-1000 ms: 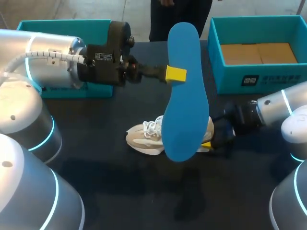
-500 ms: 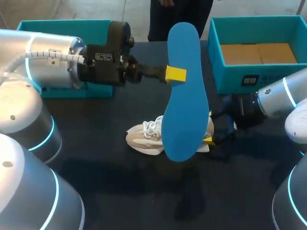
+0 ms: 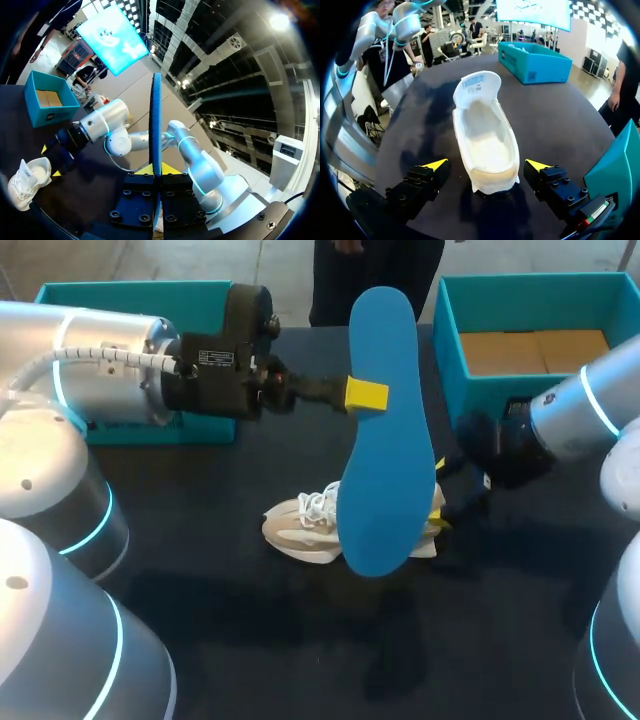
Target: Take the shoe out of the shoebox, open the shoe tongue, remove and reinsert the insole, then place the shoe into the shoebox
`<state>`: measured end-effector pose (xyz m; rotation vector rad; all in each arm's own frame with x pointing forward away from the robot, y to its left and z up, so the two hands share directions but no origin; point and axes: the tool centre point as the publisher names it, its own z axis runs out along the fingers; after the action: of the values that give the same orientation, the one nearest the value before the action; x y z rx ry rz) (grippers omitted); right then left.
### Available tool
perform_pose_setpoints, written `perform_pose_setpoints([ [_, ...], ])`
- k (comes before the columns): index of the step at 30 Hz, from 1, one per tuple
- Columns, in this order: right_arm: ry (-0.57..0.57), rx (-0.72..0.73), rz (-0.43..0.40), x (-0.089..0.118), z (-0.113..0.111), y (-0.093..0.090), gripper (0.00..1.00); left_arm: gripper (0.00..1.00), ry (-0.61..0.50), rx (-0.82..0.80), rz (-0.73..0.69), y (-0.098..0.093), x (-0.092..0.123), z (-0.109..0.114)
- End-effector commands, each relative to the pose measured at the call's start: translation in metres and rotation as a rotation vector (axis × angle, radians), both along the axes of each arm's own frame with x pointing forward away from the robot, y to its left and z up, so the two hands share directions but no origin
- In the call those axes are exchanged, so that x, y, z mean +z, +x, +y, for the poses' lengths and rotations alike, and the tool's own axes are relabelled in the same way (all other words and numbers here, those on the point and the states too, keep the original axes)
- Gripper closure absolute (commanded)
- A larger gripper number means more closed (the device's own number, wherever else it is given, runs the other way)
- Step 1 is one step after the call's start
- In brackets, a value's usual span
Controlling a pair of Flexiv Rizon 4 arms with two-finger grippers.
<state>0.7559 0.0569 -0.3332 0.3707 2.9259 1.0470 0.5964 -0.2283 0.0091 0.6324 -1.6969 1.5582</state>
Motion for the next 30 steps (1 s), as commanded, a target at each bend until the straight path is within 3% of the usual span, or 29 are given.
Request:
perform_pose_setpoints([
  [1, -0.192, 0.011, 0.059, 0.01, 0.003, 0.002, 0.0, 1.0, -0.004, 0.004, 0.0, -0.002, -0.002, -0.001],
  [13, -0.347, 0.024, 0.063, 0.025, 0.013, 0.009, 0.0, 1.0, -0.004, 0.004, 0.0, -0.002, -0.002, -0.001],
  [30, -0.433, 0.054, 0.036, 0.032, 0.02, 0.004, 0.0, 1.0, -0.004, 0.004, 0.0, -0.002, -0.002, -0.001],
])
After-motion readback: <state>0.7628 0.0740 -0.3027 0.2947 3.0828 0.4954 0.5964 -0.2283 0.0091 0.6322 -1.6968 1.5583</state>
